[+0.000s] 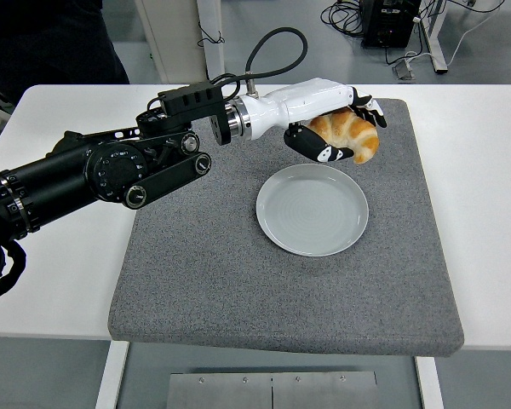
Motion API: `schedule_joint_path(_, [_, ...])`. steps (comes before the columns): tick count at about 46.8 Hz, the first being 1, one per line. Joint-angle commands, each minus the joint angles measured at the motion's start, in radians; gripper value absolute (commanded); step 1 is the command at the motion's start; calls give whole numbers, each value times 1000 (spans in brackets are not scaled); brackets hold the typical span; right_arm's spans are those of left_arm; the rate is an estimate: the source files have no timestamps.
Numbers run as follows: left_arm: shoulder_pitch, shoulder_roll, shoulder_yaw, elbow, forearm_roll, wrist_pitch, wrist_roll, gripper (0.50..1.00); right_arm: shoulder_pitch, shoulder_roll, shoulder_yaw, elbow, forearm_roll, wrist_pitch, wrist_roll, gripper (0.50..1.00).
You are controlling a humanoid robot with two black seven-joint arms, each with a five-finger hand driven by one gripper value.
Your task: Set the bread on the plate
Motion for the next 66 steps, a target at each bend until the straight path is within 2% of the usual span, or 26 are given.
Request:
schedule_joint_path(1, [14,-1,3,0,0,11,-1,636,0,0,0,0,0,0,0,1000])
schedule_joint_path(7, [34,-8,21,0,2,30,-1,636,0,0,0,0,0,0,0,1000])
schedule_joint_path(16, [50,-12,91,0,-1,102,-6,636,0,0,0,0,0,0,0,1000])
schedule_joint_path(36, [116,-12,99,0,0,126,-6,637,0,0,0,0,0,0,0,1000])
schedule_joint_path(50, [122,-10,185,1,-1,192,-9,637,0,0,0,0,0,0,0,1000])
schedule_joint_path(66, [149,-12,185,20,-3,205,-7,639,0,0,0,0,0,0,0,1000])
